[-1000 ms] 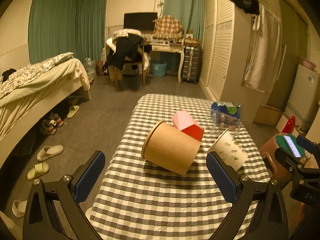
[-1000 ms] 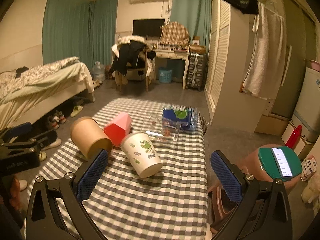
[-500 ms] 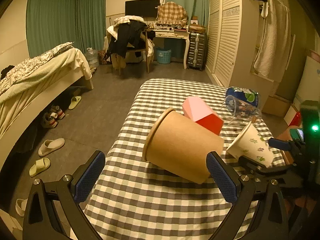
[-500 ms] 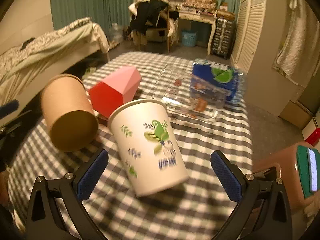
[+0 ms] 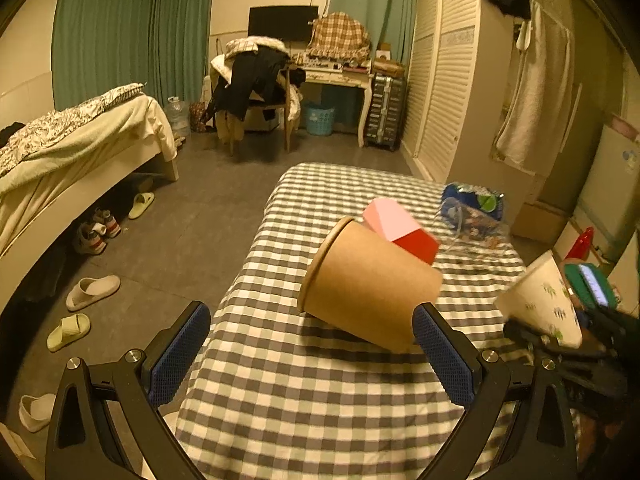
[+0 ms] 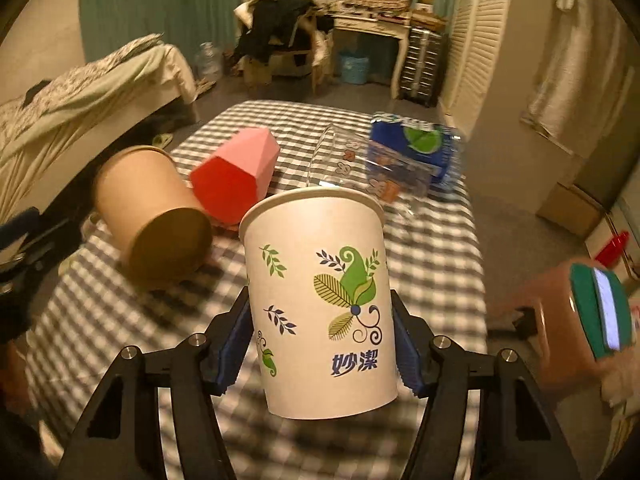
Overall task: Flip cup upside down
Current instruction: 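Close the right gripper on the white cup and lift it, then carry the cup toward the left gripper while the left gripper grasps it, then rotate the held cup with the left gripper so its rim faces down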
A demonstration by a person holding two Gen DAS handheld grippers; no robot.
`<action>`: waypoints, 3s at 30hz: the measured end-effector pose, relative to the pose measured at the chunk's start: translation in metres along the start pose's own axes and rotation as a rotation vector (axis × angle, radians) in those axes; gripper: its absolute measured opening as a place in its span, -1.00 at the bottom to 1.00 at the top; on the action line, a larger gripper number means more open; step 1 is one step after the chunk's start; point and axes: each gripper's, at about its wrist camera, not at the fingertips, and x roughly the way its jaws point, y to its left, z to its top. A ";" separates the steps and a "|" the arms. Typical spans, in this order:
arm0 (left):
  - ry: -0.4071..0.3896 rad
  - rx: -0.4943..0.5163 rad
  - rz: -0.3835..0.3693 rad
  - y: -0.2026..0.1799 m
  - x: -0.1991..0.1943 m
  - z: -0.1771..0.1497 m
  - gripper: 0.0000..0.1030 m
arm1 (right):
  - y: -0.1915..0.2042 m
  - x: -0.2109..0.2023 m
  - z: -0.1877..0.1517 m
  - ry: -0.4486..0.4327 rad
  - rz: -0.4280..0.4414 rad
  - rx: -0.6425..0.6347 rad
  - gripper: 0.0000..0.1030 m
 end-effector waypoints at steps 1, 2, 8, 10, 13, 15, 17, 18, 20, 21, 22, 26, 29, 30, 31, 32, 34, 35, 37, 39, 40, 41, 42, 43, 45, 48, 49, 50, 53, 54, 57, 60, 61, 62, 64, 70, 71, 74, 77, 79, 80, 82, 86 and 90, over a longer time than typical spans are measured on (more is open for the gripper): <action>-0.009 -0.003 -0.008 0.001 -0.005 -0.001 1.00 | 0.003 -0.011 -0.006 -0.003 -0.007 0.021 0.20; -0.017 -0.007 -0.014 0.002 -0.010 -0.002 1.00 | 0.005 -0.020 -0.012 -0.002 -0.010 0.037 0.20; -0.069 -0.020 -0.005 0.018 -0.039 -0.007 1.00 | 0.036 -0.055 -0.055 0.019 0.014 0.137 0.20; -0.076 -0.021 0.003 0.023 -0.045 -0.011 1.00 | 0.043 -0.056 -0.063 0.028 0.017 0.172 0.20; -0.077 -0.020 0.022 0.029 -0.048 -0.016 1.00 | 0.051 -0.053 -0.067 0.044 0.023 0.189 0.20; -0.068 -0.022 0.026 0.033 -0.047 -0.019 1.00 | 0.058 -0.047 -0.070 0.061 0.025 0.182 0.20; -0.059 -0.028 0.041 0.037 -0.045 -0.022 1.00 | 0.061 -0.043 -0.071 0.069 0.016 0.179 0.20; -0.057 -0.030 0.046 0.038 -0.044 -0.023 1.00 | 0.062 -0.040 -0.071 0.075 0.010 0.181 0.20; -0.050 -0.033 0.054 0.041 -0.043 -0.024 1.00 | 0.063 -0.035 -0.071 0.078 0.007 0.187 0.20; -0.049 -0.034 0.057 0.041 -0.042 -0.025 1.00 | 0.064 -0.032 -0.072 0.083 0.004 0.187 0.20; -0.047 -0.033 0.060 0.040 -0.041 -0.025 1.00 | 0.064 -0.029 -0.073 0.090 0.002 0.184 0.20; -0.050 -0.023 0.068 0.035 -0.044 -0.027 1.00 | 0.066 -0.027 -0.073 0.080 -0.001 0.172 0.23; -0.053 -0.015 0.081 0.032 -0.048 -0.026 1.00 | 0.068 -0.031 -0.071 0.076 -0.013 0.150 0.70; -0.055 -0.014 0.087 0.031 -0.050 -0.025 1.00 | 0.067 -0.036 -0.070 0.055 -0.011 0.146 0.72; -0.058 -0.013 0.097 0.029 -0.053 -0.025 1.00 | 0.066 -0.043 -0.069 0.030 -0.010 0.142 0.73; -0.060 -0.013 0.104 0.028 -0.055 -0.025 1.00 | 0.065 -0.048 -0.068 0.018 -0.012 0.139 0.73; -0.065 -0.012 0.116 0.025 -0.060 -0.025 1.00 | 0.059 -0.065 -0.066 -0.029 -0.010 0.133 0.74; -0.069 -0.011 0.122 0.022 -0.064 -0.025 1.00 | 0.055 -0.072 -0.065 -0.051 -0.012 0.131 0.76; -0.079 -0.005 0.131 0.014 -0.072 -0.026 1.00 | 0.048 -0.087 -0.064 -0.091 -0.019 0.132 0.77; -0.092 -0.010 0.143 0.007 -0.080 -0.028 1.00 | 0.036 -0.104 -0.064 -0.144 -0.031 0.136 0.77; -0.100 -0.022 0.149 0.003 -0.085 -0.030 1.00 | 0.032 -0.110 -0.064 -0.164 -0.035 0.141 0.77; -0.106 -0.038 0.135 -0.003 -0.090 -0.035 1.00 | 0.024 -0.118 -0.065 -0.189 -0.042 0.148 0.78; -0.106 -0.047 0.118 -0.009 -0.093 -0.038 1.00 | 0.015 -0.125 -0.067 -0.214 -0.051 0.155 0.78; -0.103 -0.063 0.094 -0.018 -0.096 -0.045 1.00 | 0.005 -0.133 -0.070 -0.242 -0.069 0.167 0.78; -0.100 -0.082 0.068 -0.032 -0.100 -0.057 1.00 | -0.013 -0.144 -0.076 -0.281 -0.094 0.194 0.79; -0.081 -0.074 0.037 -0.055 -0.099 -0.070 1.00 | -0.043 -0.153 -0.086 -0.310 -0.129 0.245 0.81; -0.075 -0.063 0.029 -0.066 -0.097 -0.076 1.00 | -0.053 -0.154 -0.091 -0.312 -0.136 0.263 0.81; -0.070 -0.058 0.028 -0.072 -0.096 -0.079 1.00 | -0.059 -0.154 -0.094 -0.310 -0.138 0.274 0.81; -0.037 -0.051 0.019 -0.093 -0.082 -0.092 1.00 | -0.082 -0.152 -0.106 -0.294 -0.137 0.316 0.81; -0.015 -0.049 0.018 -0.099 -0.075 -0.097 1.00 | -0.089 -0.150 -0.110 -0.288 -0.136 0.331 0.81; 0.024 -0.015 0.018 -0.115 -0.060 -0.109 1.00 | -0.104 -0.145 -0.119 -0.275 -0.134 0.367 0.81; 0.024 0.021 0.015 -0.125 -0.052 -0.112 1.00 | -0.116 -0.141 -0.128 -0.269 -0.126 0.397 0.81; 0.024 0.036 0.023 -0.129 -0.047 -0.113 1.00 | -0.119 -0.139 -0.130 -0.271 -0.121 0.403 0.81; 0.025 0.042 0.024 -0.130 -0.043 -0.113 1.00 | -0.122 -0.137 -0.131 -0.267 -0.121 0.409 0.81; 0.043 0.052 0.029 -0.132 -0.032 -0.113 0.96 | -0.126 -0.132 -0.133 -0.257 -0.122 0.413 0.81; 0.118 0.044 0.003 -0.125 -0.011 -0.117 0.15 | -0.130 -0.115 -0.131 -0.229 -0.113 0.418 0.81; 0.119 0.053 0.004 -0.124 -0.011 -0.117 0.11 | -0.130 -0.113 -0.131 -0.227 -0.111 0.418 0.81; 0.114 0.066 -0.009 -0.120 -0.015 -0.113 0.06 | -0.128 -0.109 -0.129 -0.221 -0.101 0.416 0.81; 0.102 0.084 -0.010 -0.116 -0.022 -0.106 0.06 | -0.125 -0.107 -0.128 -0.217 -0.099 0.411 0.81; 0.092 0.096 -0.008 -0.113 -0.027 -0.102 0.06 | -0.123 -0.105 -0.128 -0.213 -0.098 0.409 0.81; 0.089 0.104 -0.006 -0.113 -0.029 -0.099 0.06 | -0.122 -0.105 -0.128 -0.211 -0.097 0.406 0.81; 0.092 0.126 -0.003 -0.113 -0.032 -0.094 0.06 | -0.119 -0.104 -0.127 -0.205 -0.098 0.398 0.81; 0.147 0.186 -0.025 -0.111 -0.034 -0.086 0.06 | -0.114 -0.104 -0.125 -0.205 -0.095 0.385 0.81; 0.252 0.349 -0.035 -0.107 -0.041 -0.078 0.06 | -0.110 -0.106 -0.123 -0.212 -0.095 0.367 0.81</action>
